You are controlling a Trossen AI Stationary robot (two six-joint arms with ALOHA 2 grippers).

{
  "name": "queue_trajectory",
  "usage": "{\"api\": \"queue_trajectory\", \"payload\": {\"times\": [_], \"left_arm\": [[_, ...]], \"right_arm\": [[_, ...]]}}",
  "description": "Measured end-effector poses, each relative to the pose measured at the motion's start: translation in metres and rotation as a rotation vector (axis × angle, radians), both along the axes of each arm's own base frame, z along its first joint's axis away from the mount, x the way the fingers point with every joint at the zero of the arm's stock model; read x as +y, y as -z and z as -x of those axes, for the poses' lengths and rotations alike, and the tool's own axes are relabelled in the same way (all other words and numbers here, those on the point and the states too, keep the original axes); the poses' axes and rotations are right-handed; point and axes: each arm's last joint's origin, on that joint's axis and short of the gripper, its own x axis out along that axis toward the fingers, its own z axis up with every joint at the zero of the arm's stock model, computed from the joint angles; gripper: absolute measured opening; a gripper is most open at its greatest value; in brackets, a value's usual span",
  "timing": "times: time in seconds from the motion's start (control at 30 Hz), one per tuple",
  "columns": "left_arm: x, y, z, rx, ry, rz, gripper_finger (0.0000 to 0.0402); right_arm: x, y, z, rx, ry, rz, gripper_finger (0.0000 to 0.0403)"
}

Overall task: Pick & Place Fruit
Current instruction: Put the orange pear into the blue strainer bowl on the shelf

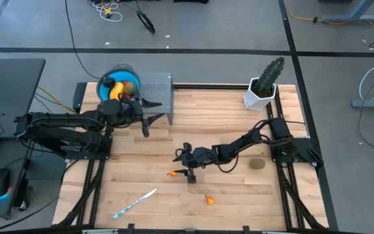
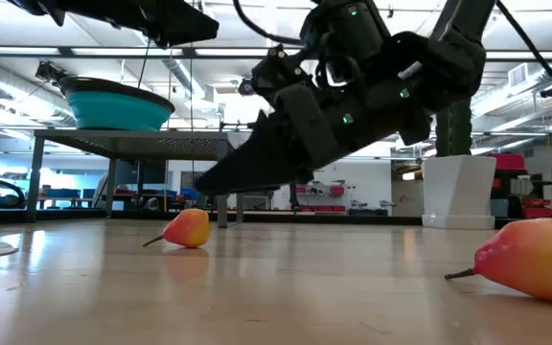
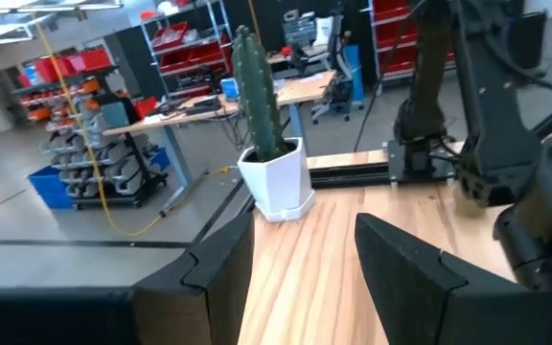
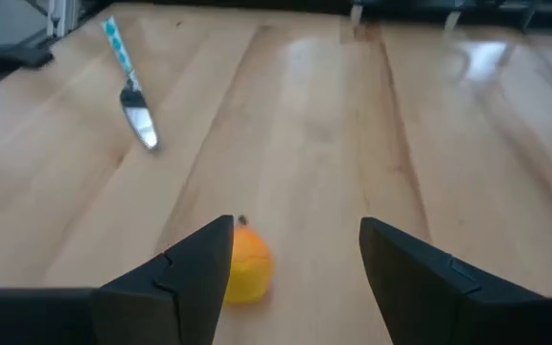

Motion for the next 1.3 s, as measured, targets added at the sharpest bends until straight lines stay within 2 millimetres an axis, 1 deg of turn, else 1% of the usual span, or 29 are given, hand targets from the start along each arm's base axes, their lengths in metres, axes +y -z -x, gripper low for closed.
{"api": "queue_trajectory", "payload": {"times": [0.13,0.3,0.47,0.67,0.8,1.03,1.3], "left_arm": [[0.000,-0.001,0.000,-0.006,0.015,-0.002,0.0192],[0.000,0.000,0.000,0.005,0.014,-0.003,0.0192],[0.000,0.000,0.000,0.005,0.015,-0.001,0.0192],[0.000,0.000,0.000,0.005,0.010,0.000,0.0192],[0.000,0.000,0.000,0.005,0.008,0.001,0.0192],[0.000,0.003,0.000,0.004,0.010,0.077,0.0192],[-0.002,0.008,0.000,0.038,0.044,0.144,0.0192]], "right_arm": [[0.002,0.004,-0.004,0.010,-0.006,0.002,0.0238],[0.003,0.001,-0.008,0.029,-0.010,0.003,0.0238],[0.005,0.009,-0.015,0.052,-0.021,-0.016,0.0238],[0.000,0.015,-0.014,0.094,-0.006,-0.024,0.0238],[0.000,0.014,-0.015,0.087,-0.003,-0.031,0.0238],[0.001,0.014,-0.015,0.087,0.035,-0.040,0.0238],[0.011,0.014,-0.015,0.076,0.053,-0.034,0.0238]]}}
